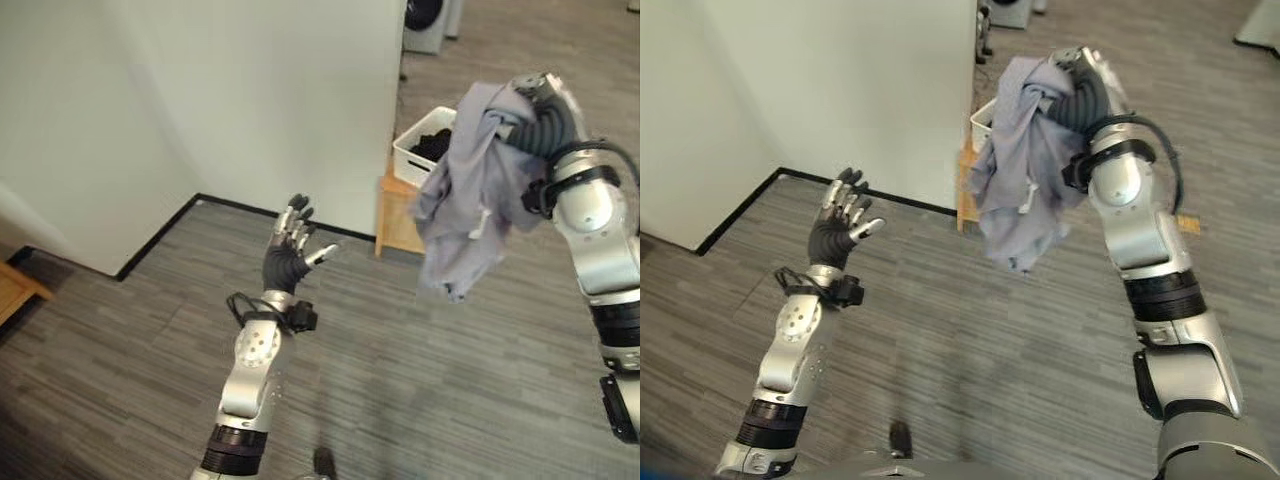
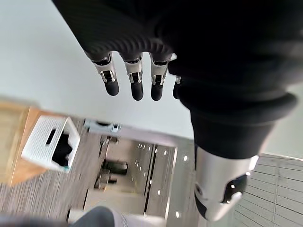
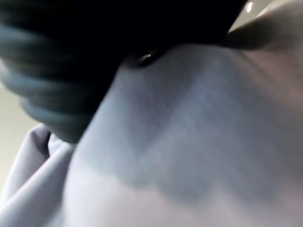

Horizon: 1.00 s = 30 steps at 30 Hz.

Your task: Pick up bed clothes into laundry basket.

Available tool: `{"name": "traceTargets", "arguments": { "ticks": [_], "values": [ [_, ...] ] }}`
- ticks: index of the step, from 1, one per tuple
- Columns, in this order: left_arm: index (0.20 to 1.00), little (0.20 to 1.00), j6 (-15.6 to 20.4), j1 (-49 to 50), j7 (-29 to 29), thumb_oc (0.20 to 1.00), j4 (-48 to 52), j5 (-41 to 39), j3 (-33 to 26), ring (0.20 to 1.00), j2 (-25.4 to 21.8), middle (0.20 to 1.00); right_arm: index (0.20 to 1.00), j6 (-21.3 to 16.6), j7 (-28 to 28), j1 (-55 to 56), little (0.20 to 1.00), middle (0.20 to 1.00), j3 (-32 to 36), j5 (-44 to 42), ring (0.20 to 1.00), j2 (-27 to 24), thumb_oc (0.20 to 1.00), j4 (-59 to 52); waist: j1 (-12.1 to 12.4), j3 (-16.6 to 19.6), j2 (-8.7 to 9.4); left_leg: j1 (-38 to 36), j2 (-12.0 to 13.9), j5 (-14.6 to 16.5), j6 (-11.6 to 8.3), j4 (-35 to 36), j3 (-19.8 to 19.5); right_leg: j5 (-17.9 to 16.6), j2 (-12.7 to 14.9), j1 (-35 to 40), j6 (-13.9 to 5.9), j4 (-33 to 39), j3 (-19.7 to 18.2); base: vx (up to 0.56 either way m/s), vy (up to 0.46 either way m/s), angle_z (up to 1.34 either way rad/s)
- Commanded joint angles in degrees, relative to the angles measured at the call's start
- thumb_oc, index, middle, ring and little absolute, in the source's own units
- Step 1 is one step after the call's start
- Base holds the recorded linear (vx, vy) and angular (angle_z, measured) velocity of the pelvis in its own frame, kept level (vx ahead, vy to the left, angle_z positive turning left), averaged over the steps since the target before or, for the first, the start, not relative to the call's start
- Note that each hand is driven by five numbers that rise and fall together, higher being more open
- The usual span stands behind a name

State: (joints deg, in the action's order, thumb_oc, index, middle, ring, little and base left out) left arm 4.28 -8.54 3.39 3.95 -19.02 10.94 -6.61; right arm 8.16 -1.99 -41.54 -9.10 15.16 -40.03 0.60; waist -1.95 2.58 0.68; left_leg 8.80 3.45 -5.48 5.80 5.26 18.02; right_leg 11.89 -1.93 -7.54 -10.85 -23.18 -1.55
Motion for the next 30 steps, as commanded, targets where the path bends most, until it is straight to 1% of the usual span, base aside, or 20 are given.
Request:
{"name": "traceTargets", "arguments": {
  "ticks": [1, 2, 3, 5, 8, 11, 13, 14, 15, 16, 17, 18, 19, 20, 21, 23, 24, 26, 28, 30],
  "values": [
    [1.0, 1.0, 2.7, -4.6, -1.1, 1.0, 1.8, 0.8, -1.8, 1.0, -1.0, 1.0, 0.2, -3.4, -1.8, -9.7, 0.2, 0.2, 2.5, 0.0, 0.2, -1.0, 0.2, -1.0, 1.9, 4.5, 0.86, 0.3, 5.5, -2.0, -11.09, -0.3, 1.9, -6.5, 5.8, -0.7, -4.15, 0.1, 4.2, 0.19, -0.15, -0.81],
    [1.0, 1.0, 2.3, -5.6, -1.6, 1.0, 1.5, 0.3, -1.4, 1.0, -1.4, 1.0, 0.2, -3.3, -2.1, -10.8, 0.2, 0.2, 2.1, 0.7, 0.2, 0.3, 0.2, 0.5, 1.8, 4.0, 0.92, -0.5, 7.0, -0.1, -11.67, -0.3, 3.5, -6.6, 8.6, -5.2, -2.61, 5.6, 10.3, 0.14, -0.103, -0.57],
    [1.0, 1.0, 2.3, -5.6, -1.6, 1.0, 1.6, 0.3, -1.4, 1.0, -1.5, 1.0, 0.2, -3.3, -2.1, -10.9, 0.2, 0.2, 2.1, 0.8, 0.2, 0.4, 0.2, 0.6, 1.8, 4.2, 0.75, -0.2, 7.3, -0.4, -11.69, -0.3, 3.4, -7.1, 8.3, -5.4, -2.46, 6.0, 10.4, 0.33, -0.218, -0.39],
    [1.0, 1.0, 1.7, -6.2, -2.9, 1.0, 0.8, -0.5, -0.3, 1.0, -0.6, 1.0, 0.2, -1.9, -2.4, -9.0, 0.2, 0.2, 3.4, 2.0, 0.2, 0.7, 0.2, 0.3, -0.1, 3.5, 1.72, -3.0, 5.8, 2.8, -11.72, -0.3, 2.7, -13.5, 7.5, -9.9, 2.98, 17.2, 12.4, 0.38, -0.258, 0.04],
    [1.0, 1.0, 1.2, -6.3, -3.9, 1.0, 0.0, -1.1, -0.5, 1.0, -0.8, 1.0, 0.2, -0.7, -3.4, -8.0, 0.2, 0.2, 3.5, 3.5, 0.2, 0.9, 0.2, 1.7, -0.9, 3.1, 2.48, -6.4, 6.1, 6.1, -13.19, -0.3, 1.9, -20.4, 9.2, -13.2, 2.83, 28.2, 16.3, 0.35, -0.244, 0.63],
    [1.0, 1.0, 1.4, -5.1, -4.2, 1.0, -0.6, -0.7, -1.3, 1.0, -0.6, 1.0, 0.2, 0.0, -5.0, -9.6, 0.2, 0.2, 2.3, 5.8, 0.2, 2.9, 0.2, 7.4, -0.9, 4.2, 2.83, -12.0, 5.5, 10.4, -14.64, -0.3, 3.1, -22.8, 9.3, -10.7, 5.26, 28.2, 18.9, 0.42, -0.256, 0.23],
    [1.0, 1.0, 1.7, -2.2, -3.8, 1.0, -0.5, -0.6, -2.2, 1.0, 0.8, 1.0, 0.2, 1.6, -5.8, -10.2, 0.2, 0.2, 2.0, 7.2, 0.2, 4.3, 0.2, 10.3, -1.3, 5.1, 2.17, -16.3, 6.1, 10.1, -15.88, -0.3, 4.8, -22.5, 8.7, -7.9, 6.16, 28.2, 19.7, 0.45, -0.231, -0.34],
    [1.0, 1.0, 1.7, -0.4, -3.5, 1.0, -0.1, -0.4, -2.9, 1.0, 1.3, 1.0, 0.2, 1.8, -5.4, -11.5, 0.2, 0.2, 0.8, 7.8, 0.2, 4.8, 0.2, 12.3, -0.4, 4.7, 2.07, -16.1, 6.0, 9.1, -15.88, -7.8, 2.7, -22.1, 8.3, -5.9, 6.6, 28.2, 18.9, 0.31, -0.147, -0.17],
    [1.0, 1.0, 1.7, -0.4, -3.5, 1.0, 0.0, -0.3, -2.9, 1.0, 1.3, 1.0, 0.2, 1.7, -5.5, -11.7, 0.2, 0.2, 0.7, 7.8, 0.2, 4.8, 0.2, 12.5, -0.5, 4.6, 2.19, -15.8, 6.0, 9.2, -15.89, -8.5, 2.6, -22.3, 8.4, -6.0, 6.74, 28.2, 18.8, 0.32, -0.235, -0.41],
    [1.0, 1.0, 3.1, 1.8, -3.6, 1.0, 0.4, 0.0, -3.4, 1.0, 2.0, 1.0, 0.2, 1.8, -5.2, -15.9, 0.2, 0.2, -1.7, 8.3, 0.2, 5.0, 0.2, 15.0, 1.5, 3.2, 3.38, -8.1, 6.2, 8.1, -16.09, -27.1, -4.8, -21.0, 9.3, -2.2, 7.36, 28.2, 17.4, 0.14, -0.162, -0.51],
    [1.0, 1.0, 3.2, 1.7, -3.6, 1.0, 0.4, 0.0, -3.5, 1.0, 2.0, 1.0, 0.2, 1.7, -5.3, -16.2, 0.2, 0.2, -1.8, 8.3, 0.2, 5.0, 0.2, 15.2, 1.2, 3.2, 3.48, -7.2, 6.1, 8.1, -16.0, -28.1, -5.1, -21.3, 9.6, -2.5, 7.45, 28.2, 17.6, 0.23, -0.231, -0.61],
    [1.0, 1.0, 4.0, 2.4, -3.7, 1.0, 0.5, -0.1, -3.5, 1.0, 2.0, 1.0, 0.2, 1.8, -5.8, -17.9, 0.2, 0.2, -3.1, 8.1, 0.2, 5.5, 0.2, 16.7, 2.3, 2.8, 4.38, -3.3, 5.3, 8.3, -16.1, -35.4, -9.4, -20.3, 9.8, -1.3, 7.7, 28.2, 17.3, 0.17, -0.181, -0.4],
    [1.0, 1.0, 4.6, 3.9, -4.1, 1.0, 0.8, -0.7, -3.7, 1.0, 2.2, 1.0, 0.2, 1.6, -7.2, -21.2, 0.2, 0.2, -5.4, 8.0, 0.2, 5.5, 0.2, 19.9, 4.0, 2.0, 6.09, 5.0, 0.3, 12.4, -13.66, -46.7, -15.3, -19.0, 9.9, -0.1, 8.37, 28.2, 15.6, 0.17, -0.169, -0.31],
    [1.0, 1.0, 4.6, 3.7, -4.1, 1.0, 0.8, -0.7, -3.7, 1.0, 2.3, 1.0, 0.2, 1.5, -7.3, -21.5, 0.2, 0.2, -5.5, 8.0, 0.2, 5.6, 0.2, 20.2, 3.6, 2.3, 6.17, 6.1, 0.0, 12.1, -13.45, -47.4, -15.5, -19.3, 10.2, -0.8, 8.31, 28.2, 15.7, 0.21, -0.138, -0.2],
    [1.0, 1.0, 4.7, 4.9, -4.5, 1.0, 0.9, -1.2, -3.9, 1.0, 2.5, 1.0, 0.2, 1.6, -7.7, -23.0, 0.2, 0.2, -7.0, 8.5, 0.2, 5.4, 0.2, 21.8, 4.9, 1.9, 6.45, 9.4, -3.2, 15.1, -11.47, -48.5, -16.3, -18.2, 9.6, 0.3, 8.54, 28.2, 14.8, 0.2, -0.062, -0.39],
    [1.0, 1.0, 4.9, 6.4, -5.7, 1.0, 1.3, -2.1, -4.2, 1.0, 2.5, 1.0, 0.2, 1.5, -7.8, -26.2, 0.2, 0.2, -10.9, 10.2, 0.2, 4.8, 0.2, 25.2, 7.0, 1.4, 6.29, 13.5, -5.8, 15.3, -9.68, -43.6, -15.4, -16.1, 8.2, 2.3, 8.81, 28.2, 13.0, 0.37, -0.081, -0.5],
    [1.0, 1.0, 5.2, 6.4, -6.5, 1.0, 1.6, -2.4, -4.4, 1.0, 2.2, 1.0, 0.2, 1.2, -8.0, -27.6, 0.2, 0.2, -13.4, 11.0, 0.2, 4.5, 0.2, 28.4, 7.6, 1.5, 4.82, 13.5, -4.5, 12.2, -9.1, -31.8, -13.4, -14.3, 6.7, 3.7, 8.71, 28.2, 12.5, 0.55, -0.024, -0.35],
    [1.0, 1.0, 5.1, 6.8, -6.9, 1.0, 1.8, -2.0, -4.1, 1.0, 2.1, 1.0, 0.2, 1.2, -8.1, -30.0, 0.2, 0.2, -15.9, 12.1, 0.2, 5.4, 0.2, 35.0, 8.8, 2.3, 2.43, 9.5, -1.4, 1.0, -9.61, -8.6, -9.8, -11.0, 4.0, 7.2, 9.02, 28.2, 12.6, 0.6, -0.01, -0.37],
    [1.0, 1.0, 4.9, 6.2, -7.4, 1.0, 1.4, -1.5, -3.2, 1.0, 2.0, 1.0, 0.2, 1.3, -8.9, -31.5, 0.2, 0.2, -17.2, 12.4, 0.2, 4.4, 0.2, 38.9, 8.3, 2.6, 1.71, 10.2, 0.9, -1.8, -10.84, -0.3, -1.9, -8.0, 3.6, 11.1, 8.69, 28.2, 14.1, 0.39, -0.029, -0.21],
    [1.0, 1.0, 4.4, 6.2, -7.2, 1.0, 1.1, -1.2, -2.9, 1.0, 2.6, 1.0, 0.2, 1.4, -9.2, -31.6, 0.2, 0.2, -17.0, 12.7, 0.2, 4.9, 0.2, 40.0, 8.2, 3.5, 1.19, 9.0, 1.2, -0.5, -10.2, -0.3, -0.5, -6.8, 3.3, 12.6, 8.36, 28.2, 14.4, 0.5, -0.033, 0.15]
  ]
}}
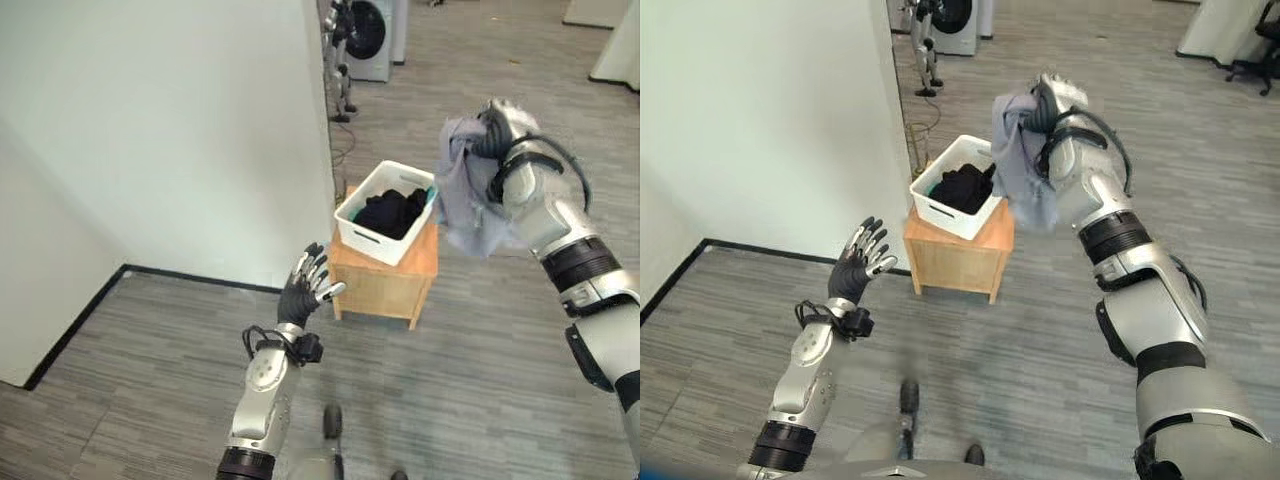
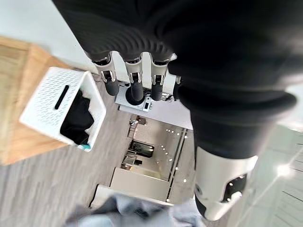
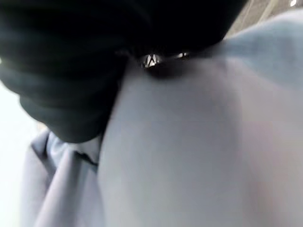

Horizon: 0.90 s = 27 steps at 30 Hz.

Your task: Pick up bed clothes into laundry basket.

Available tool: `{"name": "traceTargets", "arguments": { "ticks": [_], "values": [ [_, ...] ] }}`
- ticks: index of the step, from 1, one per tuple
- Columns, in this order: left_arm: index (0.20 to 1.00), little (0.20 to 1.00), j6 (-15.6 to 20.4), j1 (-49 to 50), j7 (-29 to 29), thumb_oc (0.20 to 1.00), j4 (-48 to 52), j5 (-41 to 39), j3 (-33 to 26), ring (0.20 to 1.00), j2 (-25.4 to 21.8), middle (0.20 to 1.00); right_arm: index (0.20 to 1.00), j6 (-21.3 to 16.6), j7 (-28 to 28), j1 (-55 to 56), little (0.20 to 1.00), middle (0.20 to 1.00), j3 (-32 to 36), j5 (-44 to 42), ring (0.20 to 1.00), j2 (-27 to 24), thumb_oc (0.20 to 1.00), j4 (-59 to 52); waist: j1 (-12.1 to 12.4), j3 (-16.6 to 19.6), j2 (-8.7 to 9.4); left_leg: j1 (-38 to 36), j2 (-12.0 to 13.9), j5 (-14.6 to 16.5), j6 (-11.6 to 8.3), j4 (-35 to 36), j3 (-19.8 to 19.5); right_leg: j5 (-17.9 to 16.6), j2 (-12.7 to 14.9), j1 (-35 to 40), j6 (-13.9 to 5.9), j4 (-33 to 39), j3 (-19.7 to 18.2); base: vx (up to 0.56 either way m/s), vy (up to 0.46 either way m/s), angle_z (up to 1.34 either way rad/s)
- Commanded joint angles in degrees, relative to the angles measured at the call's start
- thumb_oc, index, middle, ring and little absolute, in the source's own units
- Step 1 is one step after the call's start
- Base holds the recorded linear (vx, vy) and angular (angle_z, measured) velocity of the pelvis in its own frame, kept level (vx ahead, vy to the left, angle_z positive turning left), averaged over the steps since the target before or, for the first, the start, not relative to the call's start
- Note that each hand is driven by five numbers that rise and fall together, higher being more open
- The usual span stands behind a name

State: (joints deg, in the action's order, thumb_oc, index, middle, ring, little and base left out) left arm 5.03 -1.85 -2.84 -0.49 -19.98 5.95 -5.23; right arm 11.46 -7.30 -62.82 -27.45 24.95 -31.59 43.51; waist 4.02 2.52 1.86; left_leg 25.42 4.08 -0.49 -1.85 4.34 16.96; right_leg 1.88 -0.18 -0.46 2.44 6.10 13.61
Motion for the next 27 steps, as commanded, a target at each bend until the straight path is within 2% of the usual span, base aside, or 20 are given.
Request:
{"name": "traceTargets", "arguments": {
  "ticks": [1, 2, 3, 4, 5, 6, 7, 9, 10, 11, 12, 13, 14, 15, 16, 17, 18, 20, 22, 27],
  "values": [
    [1.0, 1.0, 3.2, 0.0, -0.4, 1.0, 4.8, 0.2, 1.7, 1.0, 1.5, 1.0, 0.2, -2.4, -4.5, -8.4, 0.2, 0.2, 1.9, 3.8, 0.2, -1.9, 0.2, -1.6, 3.3, 5.2, 0.01, -10.5, -2.0, -7.8, -0.46, 0.7, -3.4, 5.4, 1.4, 11.0, -6.52, -1.1, -1.2, 0.74, -0.013, 0.08],
    [1.0, 1.0, 3.0, 0.5, -0.6, 1.0, 4.9, 0.1, 2.0, 1.0, 1.2, 1.0, 0.2, -2.4, -4.3, -7.5, 0.2, 0.2, 2.2, 3.8, 0.2, -1.2, 0.2, -1.7, 3.2, 5.3, 0.28, -12.0, -2.4, -9.2, 0.0, 0.7, -3.7, 4.9, 1.8, 12.7, -7.46, -1.1, -1.1, 0.73, 0.008, -0.08],
    [1.0, 1.0, 2.9, 0.7, -0.8, 1.0, 4.9, 0.0, 2.3, 1.0, 0.9, 1.0, 0.2, -2.3, -4.6, -7.4, 0.2, 0.2, 2.0, 4.0, 0.2, -1.1, 0.2, -1.1, 3.0, 5.4, 0.78, -13.7, -2.6, -8.9, 0.12, 0.7, -3.4, 5.5, 2.8, 13.1, -9.64, -6.2, -0.2, 0.38, 0.004, -0.31],
    [1.0, 1.0, 2.9, 0.5, -0.8, 1.0, 4.9, 0.2, 2.9, 1.0, 0.3, 1.0, 0.2, -2.1, -4.2, -8.3, 0.2, 0.2, 1.1, 4.5, 0.2, -1.2, 0.2, -1.3, 2.0, 4.6, 0.67, -15.5, -2.0, -8.8, 0.16, 0.7, -3.3, 4.3, 3.8, 9.6, -12.57, -15.8, -0.3, 0.35, -0.013, -0.15],
    [1.0, 1.0, 2.9, -0.4, -0.4, 1.0, 5.1, 0.4, 3.1, 1.0, -0.3, 1.0, 0.2, -1.9, -4.6, -9.2, 0.2, 0.2, -0.2, 4.7, 0.2, -0.8, 0.2, -0.5, 1.5, 4.1, 0.0, -16.3, -1.1, -8.7, 0.34, 0.7, -3.4, 3.5, 4.7, 4.6, -14.66, -23.5, -0.9, 0.26, -0.023, -0.15],
    [1.0, 1.0, 3.0, -0.7, -0.2, 1.0, 5.2, 0.4, 3.2, 1.0, -0.7, 1.0, 0.2, -1.9, -4.7, -9.9, 0.2, 0.2, -0.8, 4.7, 0.2, -0.5, 0.2, 0.3, 0.9, 3.6, -0.68, -17.5, -0.1, -8.4, 0.33, 0.7, -3.5, 1.3, 5.7, -0.6, -15.89, -30.3, -0.9, 0.18, -0.072, 0.11],
    [1.0, 1.0, 3.3, -1.7, 0.0, 1.0, 5.3, 0.3, 3.2, 1.0, -1.2, 1.0, 0.2, -2.3, -5.1, -11.3, 0.2, 0.2, -1.4, 4.4, 0.2, 0.4, 0.2, 1.6, 0.6, 3.4, -2.07, -17.2, 2.7, -8.4, 0.09, 0.7, -2.5, 1.1, 6.8, -7.7, -15.39, -35.0, -1.3, 0.1, -0.07, 0.13],
    [1.0, 1.0, 3.3, -1.9, 0.0, 1.0, 5.3, 0.3, 3.0, 1.0, -1.1, 1.0, 0.2, -2.3, -5.2, -11.7, 0.2, 0.2, -1.6, 4.4, 0.2, 0.6, 0.2, 1.9, 0.8, 3.8, -1.94, -16.5, 2.6, -8.4, 0.03, 0.7, -2.1, 1.6, 6.9, -9.1, -15.23, -36.2, -1.7, 0.05, -0.056, 0.24],
    [1.0, 1.0, 3.3, -2.5, -0.2, 1.0, 5.2, 0.3, 3.1, 1.0, -1.5, 1.0, 0.2, -1.7, -5.2, -13.1, 0.2, 0.2, -1.8, 4.2, 0.2, 0.6, 0.2, 3.1, -0.3, 2.9, -2.0, -17.0, 2.5, -7.7, 0.26, 0.7, -3.4, 4.4, 2.8, -14.4, -12.03, -33.5, -6.3, 0.13, -0.09, 0.22],
    [1.0, 1.0, 3.3, -3.0, -0.5, 1.0, 4.8, 0.1, 3.2, 1.0, -1.7, 1.0, 0.2, -1.3, -5.4, -13.7, 0.2, 0.2, -2.2, 4.4, 0.2, 0.5, 0.2, 3.8, -0.7, 2.8, -1.5, -16.7, 2.2, -7.2, 0.06, 0.7, -3.5, 4.1, 1.8, -15.7, -11.14, -29.3, -7.7, 0.18, -0.171, 0.28],
    [1.0, 1.0, 3.3, -3.5, -1.1, 1.0, 4.0, -0.1, 3.3, 1.0, -2.0, 1.0, 0.2, -0.9, -5.4, -13.6, 0.2, 0.2, -2.7, 4.7, 0.2, -0.1, 0.2, 3.8, -1.5, 2.6, -0.93, -16.5, 1.8, -6.5, -0.1, 0.7, -4.1, 2.0, 1.9, -15.3, -10.22, -21.6, -9.3, 0.15, -0.207, 0.46],
    [1.0, 1.0, 3.2, -3.5, -1.3, 1.0, 3.6, -0.1, 3.5, 1.0, -2.1, 1.0, 0.2, -0.5, -5.3, -13.5, 0.2, 0.2, -3.1, 5.0, 0.2, -0.8, 0.2, 3.6, -2.3, 2.3, -0.47, -16.6, 1.4, -6.0, -0.28, 0.7, -4.9, 0.5, 2.3, -15.9, -9.63, -17.5, -11.7, 0.1, -0.149, 0.71],
    [1.0, 1.0, 3.3, -3.6, -1.4, 1.0, 3.4, -0.1, 3.5, 1.0, -2.1, 1.0, 0.2, -0.4, -5.2, -13.4, 0.2, 0.2, -3.0, 5.0, 0.2, -0.8, 0.2, 3.5, -2.5, 2.4, -0.58, -16.6, 1.4, -5.9, -0.23, 0.7, -5.0, -0.2, 2.2, -15.0, -9.71, -15.8, -11.5, 0.24, -0.215, 0.86],
    [1.0, 1.0, 2.7, -3.6, -1.9, 1.0, 2.3, -0.2, 3.7, 1.0, -1.8, 1.0, 0.2, 1.2, -4.7, -12.0, 0.2, 0.2, -2.4, 5.4, 0.2, -2.8, 0.2, 2.5, -4.3, 1.9, -0.1, -17.6, 0.4, -3.8, -0.72, 0.7, -8.3, -4.0, 2.4, -16.0, -9.4, -8.2, -19.1, 0.23, -0.193, 1.23],
    [1.0, 1.0, 2.3, -3.6, -1.4, 1.0, 1.5, -0.4, 3.6, 1.0, -1.4, 1.0, 0.2, 2.4, -4.5, -11.2, 0.2, 0.2, -1.9, 5.9, 0.2, -3.3, 0.2, 1.7, -4.7, 1.6, 0.15, -17.6, 0.5, -3.4, -0.81, 0.7, -8.8, -6.4, 3.1, -15.5, -9.78, -4.1, -20.5, 0.28, -0.225, 1.14],
    [1.0, 1.0, 2.0, -3.7, -1.8, 1.0, 1.6, -1.1, 4.0, 1.0, -0.7, 1.0, 0.2, 2.4, -4.2, -10.3, 0.2, 0.2, -1.1, 5.9, 0.2, -3.8, 0.2, 2.4, -4.6, 1.6, 0.57, -18.3, 0.0, -2.8, -0.69, 0.7, -9.4, -6.9, 4.8, -12.8, -9.54, -1.1, -18.8, 0.16, -0.122, 1.35],
    [1.0, 1.0, 1.9, -3.3, -2.1, 1.0, 1.4, -0.5, 4.5, 1.0, -0.8, 1.0, 0.2, 2.7, -4.3, -10.2, 0.2, 0.2, -1.2, 5.8, 0.2, -3.3, 0.2, 4.4, -4.4, 1.7, 0.81, -19.2, -0.1, -2.0, -0.8, 0.7, -9.5, -7.2, 6.1, -11.6, -9.74, -1.1, -16.8, 0.1, -0.074, 1.16],
    [1.0, 1.0, 2.5, -2.1, -2.0, 1.0, 2.0, -0.6, 3.6, 1.0, -0.5, 1.0, 0.2, 2.7, -4.5, -10.8, 0.2, 0.2, -0.6, 5.5, 0.2, -2.6, 0.2, 2.9, -4.4, 1.9, 1.23, -19.5, 0.1, -2.1, -1.47, 0.7, -9.6, -8.7, 6.2, -11.4, -9.44, -1.1, -15.5, 0.07, -0.189, 0.96],
    [1.0, 1.0, 3.1, -0.1, -1.9, 1.0, 2.7, -1.0, 2.9, 1.0, -0.4, 1.0, 0.2, 3.0, -3.8, -10.2, 0.2, 0.2, -0.2, 6.0, 0.2, -2.5, 0.2, 0.4, -4.8, 2.7, 0.82, -19.7, 0.6, -1.6, -1.78, 0.7, -9.9, -8.3, 6.3, -10.5, -9.22, -1.1, -13.6, 0.12, -0.169, 0.17],
    [1.0, 1.0, 3.3, 1.5, -1.3, 1.0, 3.1, -0.9, 2.2, 1.0, 0.0, 1.0, 0.2, 3.5, -4.0, -10.2, 0.2, 0.2, 0.2, 6.3, 0.2, -3.3, 0.2, -2.3, -5.0, 3.9, 0.29, -19.7, 1.3, -1.3, -2.76, 0.7, -10.8, -7.8, 6.1, -9.1, -8.2, -1.1, -12.1, 0.07, -0.082, 0.02]
  ]
}}
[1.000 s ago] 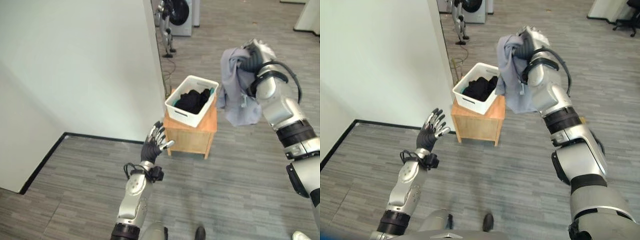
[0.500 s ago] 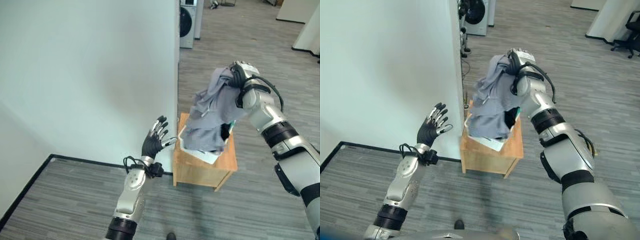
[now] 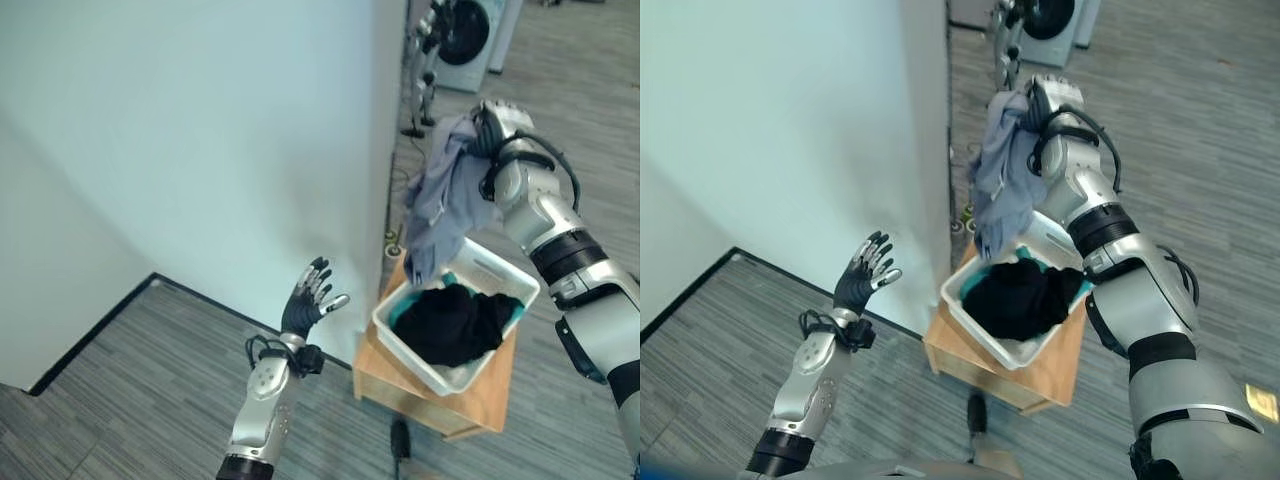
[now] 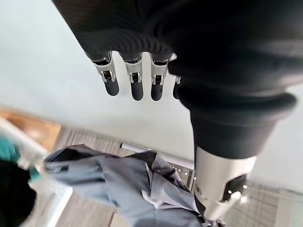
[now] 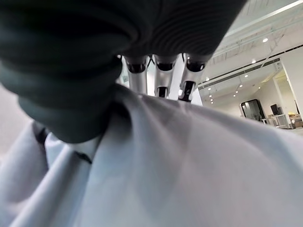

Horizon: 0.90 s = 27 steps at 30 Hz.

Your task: Pick up bed clothes into laundry basket.

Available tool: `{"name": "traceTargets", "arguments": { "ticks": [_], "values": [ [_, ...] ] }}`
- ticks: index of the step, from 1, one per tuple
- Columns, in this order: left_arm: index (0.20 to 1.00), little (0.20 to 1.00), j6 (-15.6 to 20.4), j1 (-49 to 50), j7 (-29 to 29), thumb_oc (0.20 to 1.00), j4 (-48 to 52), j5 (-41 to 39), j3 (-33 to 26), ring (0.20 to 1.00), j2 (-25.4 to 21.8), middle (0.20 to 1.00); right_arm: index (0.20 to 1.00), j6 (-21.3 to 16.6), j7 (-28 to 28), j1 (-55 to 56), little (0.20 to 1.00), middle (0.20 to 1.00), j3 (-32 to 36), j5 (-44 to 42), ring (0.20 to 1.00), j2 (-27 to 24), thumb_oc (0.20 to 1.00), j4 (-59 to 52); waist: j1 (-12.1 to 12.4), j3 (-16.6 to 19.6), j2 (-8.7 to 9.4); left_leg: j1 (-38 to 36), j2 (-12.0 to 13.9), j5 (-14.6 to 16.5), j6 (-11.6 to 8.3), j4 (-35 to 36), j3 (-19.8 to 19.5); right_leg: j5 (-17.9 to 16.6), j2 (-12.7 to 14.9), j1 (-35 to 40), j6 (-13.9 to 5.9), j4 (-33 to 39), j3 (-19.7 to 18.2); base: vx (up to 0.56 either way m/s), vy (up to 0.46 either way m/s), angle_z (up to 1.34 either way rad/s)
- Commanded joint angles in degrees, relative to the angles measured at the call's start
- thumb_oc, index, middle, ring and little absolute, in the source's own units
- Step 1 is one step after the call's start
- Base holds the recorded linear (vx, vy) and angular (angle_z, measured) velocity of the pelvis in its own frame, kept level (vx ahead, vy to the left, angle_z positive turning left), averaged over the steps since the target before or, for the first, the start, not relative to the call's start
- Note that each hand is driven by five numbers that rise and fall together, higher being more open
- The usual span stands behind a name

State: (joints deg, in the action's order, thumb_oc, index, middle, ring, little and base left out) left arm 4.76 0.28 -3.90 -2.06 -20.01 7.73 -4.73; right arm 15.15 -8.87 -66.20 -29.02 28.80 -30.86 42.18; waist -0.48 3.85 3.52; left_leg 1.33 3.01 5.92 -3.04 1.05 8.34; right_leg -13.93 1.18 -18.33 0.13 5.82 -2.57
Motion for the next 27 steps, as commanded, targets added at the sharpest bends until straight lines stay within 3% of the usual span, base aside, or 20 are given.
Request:
{"name": "traceTargets", "arguments": {
  "ticks": [1, 12, 22, 26, 27],
  "values": [
    [1.0, 1.0, 3.6, -0.2, -0.2, 1.0, 4.7, -0.9, 0.2, 1.0, -0.4, 1.0, 0.2, -0.1, -2.4, -7.1, 0.2, 0.2, 1.8, 2.4, 0.2, -4.2, 0.2, -2.1, -0.5, 2.7, -1.53, 4.2, 2.6, -7.7, -1.74, 3.9, -2.2, 8.1, 4.6, 9.1, -5.67, -0.8, 4.3, 0.08, -0.113, 0.01],
    [1.0, 1.0, 3.5, 1.8, 0.6, 1.0, 3.9, -1.2, -0.9, 1.0, 0.5, 1.0, 0.2, 2.4, 3.0, 3.2, 0.2, 0.2, 12.8, 2.7, 0.2, -6.4, 0.2, -23.9, -1.7, 3.9, -2.21, 2.2, 4.1, -7.0, -2.66, 3.9, -0.9, 9.3, 3.6, 11.5, -4.6, -0.8, 3.3, 0.04, -0.042, -0.17],
    [1.0, 1.0, 3.3, 1.3, 0.1, 1.0, 3.2, -1.2, 0.0, 1.0, 0.8, 1.0, 0.2, 2.7, 3.8, 14.9, 0.2, 0.2, 16.7, 3.1, 0.2, -5.4, 0.2, -25.2, -1.7, 3.5, -2.56, 2.1, 4.3, -6.7, -2.43, 3.9, -0.1, 9.6, 3.7, 11.4, -4.64, -0.8, 3.1, 0.01, -0.004, -0.03],
    [1.0, 1.0, 3.2, 1.6, -0.3, 1.0, 3.1, -1.2, 0.1, 1.0, 1.4, 1.0, 0.2, 2.7, 3.6, 25.0, 0.2, 0.2, 19.8, 2.8, 0.2, -1.9, 0.2, -28.4, -1.6, 2.9, -3.02, 2.9, 4.1, -6.7, -2.23, 3.9, -0.3, 9.6, 4.0, 10.9, -4.9, -0.8, 3.4, -0.01, 0.03, -0.07],
    [1.0, 1.0, 3.2, 1.9, -0.7, 1.0, 3.0, -1.3, 0.2, 1.0, 1.8, 1.0, 0.2, 2.5, 3.1, 30.6, 0.2, 0.2, 20.5, 2.7, 0.2, 1.0, 0.2, -29.1, -1.3, 2.7, -3.19, 3.2, 3.9, -6.7, -2.05, 3.9, -0.5, 9.7, 4.1, 10.8, -4.96, -0.8, 3.6, 0.01, 0.041, 0.02]
  ]
}}
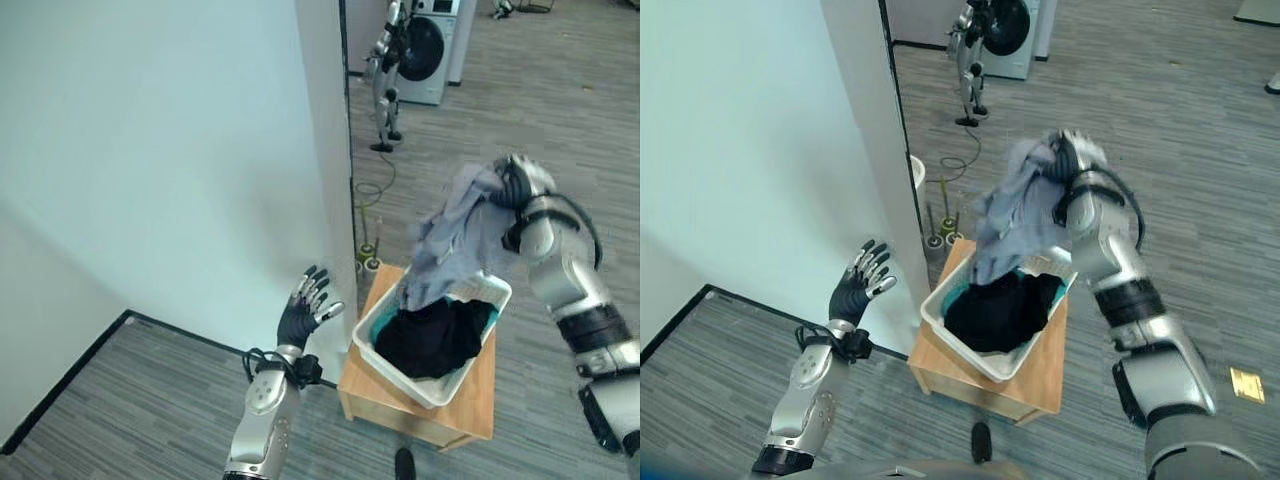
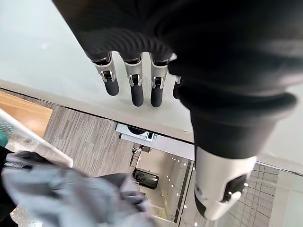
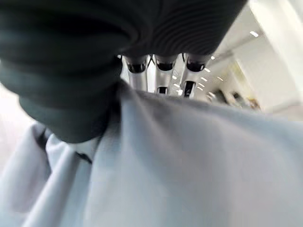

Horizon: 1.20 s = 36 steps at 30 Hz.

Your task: Pick up bed clothes into laundry basket.

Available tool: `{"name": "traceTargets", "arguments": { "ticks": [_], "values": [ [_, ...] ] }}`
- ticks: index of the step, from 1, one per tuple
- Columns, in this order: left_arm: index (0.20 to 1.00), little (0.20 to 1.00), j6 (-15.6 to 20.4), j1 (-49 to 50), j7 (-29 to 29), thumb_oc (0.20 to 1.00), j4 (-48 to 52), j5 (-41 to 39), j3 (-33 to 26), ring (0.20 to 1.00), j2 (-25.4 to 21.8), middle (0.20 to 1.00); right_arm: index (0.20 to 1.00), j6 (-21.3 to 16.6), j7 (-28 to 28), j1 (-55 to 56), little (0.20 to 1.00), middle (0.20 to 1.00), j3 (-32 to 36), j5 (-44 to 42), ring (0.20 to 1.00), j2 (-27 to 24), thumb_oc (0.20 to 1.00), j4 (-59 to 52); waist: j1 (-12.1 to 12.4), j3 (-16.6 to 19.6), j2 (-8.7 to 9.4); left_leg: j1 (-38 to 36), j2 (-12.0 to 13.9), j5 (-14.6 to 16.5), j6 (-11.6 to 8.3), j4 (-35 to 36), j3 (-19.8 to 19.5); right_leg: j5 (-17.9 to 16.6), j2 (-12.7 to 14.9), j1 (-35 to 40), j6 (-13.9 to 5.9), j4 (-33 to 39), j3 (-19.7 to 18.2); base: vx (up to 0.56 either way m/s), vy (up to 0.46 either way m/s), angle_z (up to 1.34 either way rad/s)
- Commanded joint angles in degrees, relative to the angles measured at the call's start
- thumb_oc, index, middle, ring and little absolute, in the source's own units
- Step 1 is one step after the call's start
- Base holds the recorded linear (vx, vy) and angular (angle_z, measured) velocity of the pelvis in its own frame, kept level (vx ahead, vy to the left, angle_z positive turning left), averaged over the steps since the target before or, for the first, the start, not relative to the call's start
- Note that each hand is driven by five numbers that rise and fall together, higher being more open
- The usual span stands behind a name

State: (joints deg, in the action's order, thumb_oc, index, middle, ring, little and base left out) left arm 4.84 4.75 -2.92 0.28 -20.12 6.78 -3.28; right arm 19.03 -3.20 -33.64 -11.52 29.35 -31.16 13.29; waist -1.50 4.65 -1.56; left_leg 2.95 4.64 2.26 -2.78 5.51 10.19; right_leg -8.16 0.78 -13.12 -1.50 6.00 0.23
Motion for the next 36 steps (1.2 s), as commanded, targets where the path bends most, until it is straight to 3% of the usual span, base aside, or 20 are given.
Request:
{"name": "traceTargets", "arguments": {
  "ticks": [1, 6, 7, 10, 15, 16, 18, 22, 23, 24, 25, 30, 36],
  "values": [
    [1.0, 1.0, 3.0, -2.6, -1.9, 1.0, 0.3, -1.4, 1.4, 1.0, 0.8, 1.0, 0.2, -1.5, -3.3, 0.4, 0.2, 0.2, 2.7, 2.2, 0.2, 3.0, 0.2, 0.8, -0.1, 1.6, 1.7, 1.8, 2.1, -3.1, -2.21, -0.5, -2.6, 4.0, 4.6, 5.6, -3.39, -1.0, 1.0, 0.01, 0.049, 0.03],
    [1.0, 1.0, 2.8, -1.7, -3.4, 1.0, -0.7, -1.5, 2.6, 1.0, 1.5, 1.0, 0.2, -2.5, -6.7, 2.8, 0.2, 0.2, -1.7, 2.4, 0.2, 7.5, 0.2, 13.1, 1.4, 1.9, 1.48, 2.0, 1.7, -3.1, -1.8, -0.5, -3.6, 4.5, 4.8, 6.0, -3.54, -1.0, 1.9, 0.03, 0.038, 0.08],
    [1.0, 1.0, 3.0, -1.7, -3.7, 1.0, -1.8, -1.4, 3.4, 1.0, 1.6, 1.0, 0.2, -3.5, -9.7, 0.1, 0.2, 0.2, -4.9, 1.8, 0.2, 10.0, 0.2, 24.5, 2.4, 1.7, 1.44, 2.2, 1.5, -3.4, -1.59, -0.5, -4.1, 4.5, 4.9, 6.1, -3.58, -1.0, 2.4, 0.02, 0.045, 0.2],
    [1.0, 1.0, 3.6, -2.2, -4.3, 1.0, -2.9, -1.7, 4.8, 1.0, 1.6, 1.0, 0.2, -5.3, -15.3, -6.0, 0.2, 0.2, -8.0, -0.4, 0.2, 13.5, 0.2, 41.7, 4.0, 1.2, 1.64, 3.4, 1.4, -4.1, -1.65, -0.5, -4.8, 4.5, 5.1, 5.5, -3.81, -1.0, 3.5, 0.0, 0.037, 0.09],
    [1.0, 1.0, 3.6, -3.7, -6.1, 1.0, -4.5, -2.4, 5.8, 1.0, 1.9, 1.0, 0.2, -9.1, -23.1, -12.8, 0.2, 0.2, -8.8, -4.7, 0.2, 16.7, 0.2, 61.9, 6.3, 0.2, 2.06, 6.7, 1.2, -5.4, -2.27, -0.5, -6.3, 4.5, 5.4, 3.5, -4.22, -1.0, 5.7, -0.04, 0.013, 0.21],
    [1.0, 1.0, 3.3, -4.3, -6.8, 1.0, -4.8, -2.5, 6.0, 1.0, 2.2, 1.0, 1.0, -10.7, -25.4, -15.1, 1.0, 1.0, -7.1, -7.2, 1.0, 16.1, 1.0, 68.0, 6.9, 0.2, 1.97, 7.8, 0.9, -5.9, -2.37, -0.5, -6.9, 4.6, 5.6, 2.8, -4.37, -1.0, 6.7, -0.04, 0.031, 0.27],
    [1.0, 1.0, 3.3, -4.4, -7.1, 1.0, -5.5, -2.7, 5.8, 1.0, 2.5, 1.0, 1.0, -11.5, -24.5, -16.3, 1.0, 1.0, -4.6, -9.7, 1.0, 15.9, 1.0, 68.1, 7.0, 0.2, 2.02, 8.2, 0.8, -6.0, -2.39, -0.5, -7.3, 4.5, 5.7, 2.6, -4.43, -1.0, 7.1, 0.0, 0.024, 0.36],
    [1.0, 1.0, 4.4, -4.3, -5.9, 1.0, -7.2, -2.3, 4.3, 1.0, 2.2, 1.0, 1.0, -11.3, -22.8, -13.6, 1.0, 1.0, -3.2, -10.0, 1.0, 15.0, 1.0, 57.5, 6.0, -0.1, 2.4, 7.9, 0.9, -5.8, -2.23, -0.5, -6.9, 4.4, 5.7, 2.6, -4.56, -1.0, 6.3, 0.0, 0.009, 0.07],
    [1.0, 1.0, 4.6, -4.1, -5.3, 1.0, -7.5, -2.1, 3.4, 1.0, 2.0, 1.0, 1.0, -11.2, -22.3, -11.5, 1.0, 1.0, -2.5, -9.4, 1.0, 14.2, 1.0, 51.6, 5.3, -0.2, 2.53, 7.7, 1.1, -5.6, -2.13, -0.5, -6.7, 4.3, 5.7, 2.5, -4.58, -1.0, 5.8, 0.0, -0.001, -0.15],
    [1.0, 1.0, 5.2, -3.2, -3.9, 1.0, -7.7, -1.7, 1.6, 1.0, 1.6, 1.0, 1.0, -9.3, -19.6, -2.9, 1.0, 1.0, -0.2, -8.7, 1.0, 13.3, 1.0, 33.5, 3.9, -0.2, 2.75, 6.9, 1.3, -5.1, -1.85, -0.5, -6.0, 4.3, 5.7, 2.9, -4.55, -1.0, 4.8, 0.0, -0.004, -0.1],
    [1.0, 1.0, 5.0, -2.4, -3.6, 1.0, -7.5, -1.7, 1.1, 1.0, 1.4, 1.0, 1.0, -7.8, -17.5, 2.3, 1.0, 1.0, 1.3, -8.1, 1.0, 12.9, 1.0, 25.7, 3.5, 0.1, 2.92, 6.4, 1.4, -4.8, -1.74, -0.5, -5.8, 4.3, 5.7, 3.2, -4.53, -1.0, 4.5, 0.01, -0.004, -0.07],
    [1.0, 1.0, 4.2, -0.4, -4.3, 1.0, -8.0, -3.1, -1.3, 1.0, 1.6, 1.0, 1.0, -6.6, -10.3, 22.4, 1.0, 1.0, 7.8, -8.5, 1.0, 14.0, 1.0, -2.9, 1.3, 1.5, 3.33, 4.3, 1.8, -3.8, -1.29, -0.5, -4.3, 4.6, 5.5, 4.3, -4.39, -1.0, 2.9, 0.01, -0.005, -0.19],
    [1.0, 1.0, 4.5, 0.3, -3.7, 1.0, -7.4, -2.3, -1.9, 1.0, 1.9, 1.0, 1.0, -9.2, -5.7, 37.8, 1.0, 1.0, 11.7, -13.7, 1.0, 16.4, 1.0, -17.3, -0.8, 2.4, 3.18, 2.7, 1.8, -3.1, -0.84, -0.5, -3.1, 4.7, 5.3, 5.1, -4.08, -1.0, 1.3, 0.0, 0.001, -0.21]
  ]
}}
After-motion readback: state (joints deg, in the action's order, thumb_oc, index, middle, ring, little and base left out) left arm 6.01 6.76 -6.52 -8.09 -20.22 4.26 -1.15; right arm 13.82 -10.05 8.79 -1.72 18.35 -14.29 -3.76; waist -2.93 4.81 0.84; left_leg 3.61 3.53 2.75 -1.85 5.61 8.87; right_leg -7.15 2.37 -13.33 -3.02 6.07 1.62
